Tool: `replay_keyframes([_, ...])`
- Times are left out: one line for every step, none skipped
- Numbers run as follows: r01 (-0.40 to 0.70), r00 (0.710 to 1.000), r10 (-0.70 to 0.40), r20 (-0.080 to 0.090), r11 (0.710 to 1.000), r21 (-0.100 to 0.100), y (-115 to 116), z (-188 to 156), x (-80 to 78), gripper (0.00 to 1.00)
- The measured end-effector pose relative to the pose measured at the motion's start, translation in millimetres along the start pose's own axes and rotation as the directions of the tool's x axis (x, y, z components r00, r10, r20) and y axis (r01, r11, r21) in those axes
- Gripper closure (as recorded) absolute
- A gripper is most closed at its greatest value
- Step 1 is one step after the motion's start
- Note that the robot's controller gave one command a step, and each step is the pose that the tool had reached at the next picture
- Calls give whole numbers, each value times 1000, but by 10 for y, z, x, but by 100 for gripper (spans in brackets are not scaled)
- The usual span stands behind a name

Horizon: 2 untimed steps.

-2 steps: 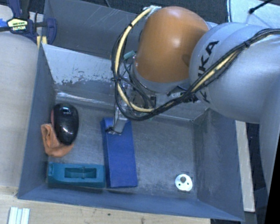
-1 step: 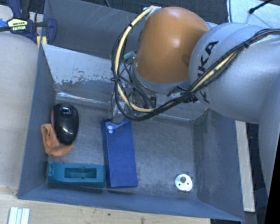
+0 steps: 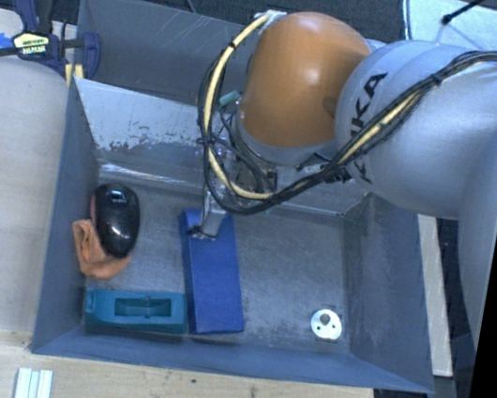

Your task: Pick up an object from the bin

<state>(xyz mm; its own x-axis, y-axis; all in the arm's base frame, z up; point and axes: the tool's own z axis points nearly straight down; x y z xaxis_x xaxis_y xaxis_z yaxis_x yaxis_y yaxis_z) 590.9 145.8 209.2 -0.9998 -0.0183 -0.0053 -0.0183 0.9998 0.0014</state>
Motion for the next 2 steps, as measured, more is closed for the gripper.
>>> replay_keyframes([0,1000,0,0,1000,0,0,0,0,0])
replay_keyframes([43,999,-43,5,999,-1,-112,295,-48,0])
